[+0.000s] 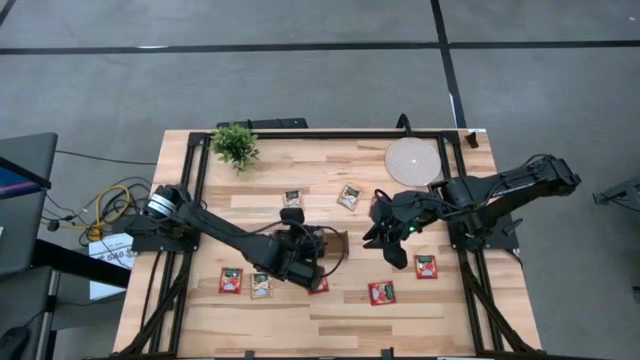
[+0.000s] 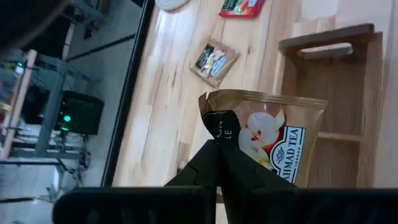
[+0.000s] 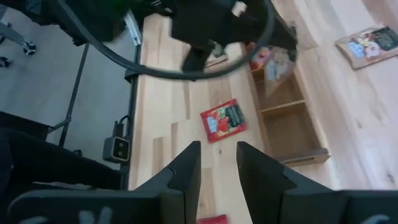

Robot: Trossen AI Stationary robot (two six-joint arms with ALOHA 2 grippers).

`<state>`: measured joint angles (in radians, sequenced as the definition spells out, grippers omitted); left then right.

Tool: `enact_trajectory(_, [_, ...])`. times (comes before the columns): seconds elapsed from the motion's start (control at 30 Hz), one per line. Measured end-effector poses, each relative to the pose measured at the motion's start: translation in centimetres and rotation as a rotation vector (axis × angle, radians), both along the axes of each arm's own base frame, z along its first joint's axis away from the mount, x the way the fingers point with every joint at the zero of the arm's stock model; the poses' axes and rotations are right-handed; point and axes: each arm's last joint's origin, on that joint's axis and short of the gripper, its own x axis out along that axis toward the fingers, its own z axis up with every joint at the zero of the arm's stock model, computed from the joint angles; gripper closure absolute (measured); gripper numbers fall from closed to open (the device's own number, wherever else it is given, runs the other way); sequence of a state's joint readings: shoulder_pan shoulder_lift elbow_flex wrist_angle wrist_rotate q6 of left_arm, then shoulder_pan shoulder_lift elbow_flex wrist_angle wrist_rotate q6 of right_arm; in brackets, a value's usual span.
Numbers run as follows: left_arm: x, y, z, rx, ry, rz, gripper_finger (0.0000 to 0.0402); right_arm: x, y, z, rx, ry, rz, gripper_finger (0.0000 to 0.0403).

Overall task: Pick & Place Tea
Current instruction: Put the brown tea bag into the middle section of the wooden organizer

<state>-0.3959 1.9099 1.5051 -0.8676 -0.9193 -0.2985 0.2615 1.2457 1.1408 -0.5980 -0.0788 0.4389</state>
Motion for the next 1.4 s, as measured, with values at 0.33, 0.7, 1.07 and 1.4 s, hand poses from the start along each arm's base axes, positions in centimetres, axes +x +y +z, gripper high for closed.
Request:
enact_trajectory(0.33, [0.6, -0.8, -3.6, 0.062, 0.091, 0.006, 0.0401, -0.5, 1.8, 0.1, -0.034, -0.018, 0.022, 0.0306])
enact_trajectory(0.7, [0.4, -0.7, -4.0, 0.015, 0.122, 0.02, 0.0401, -0.7, 2.2, 0.1, -0.044, -0.022, 0.029, 0.0306])
enact_trajectory(1.07, [-0.1, -0.5, -4.2, 0.0, 0.168, 0.039, 0.0401, -0.7, 2.2, 0.1, -0.044, -0.022, 0.03, 0.0306])
enact_trajectory(1.4, [0.4, 0.2, -4.1, -0.014, 0.143, 0.055, 0.0401, -0.7, 2.2, 0.1, -0.044, -0.022, 0.03, 0.0306])
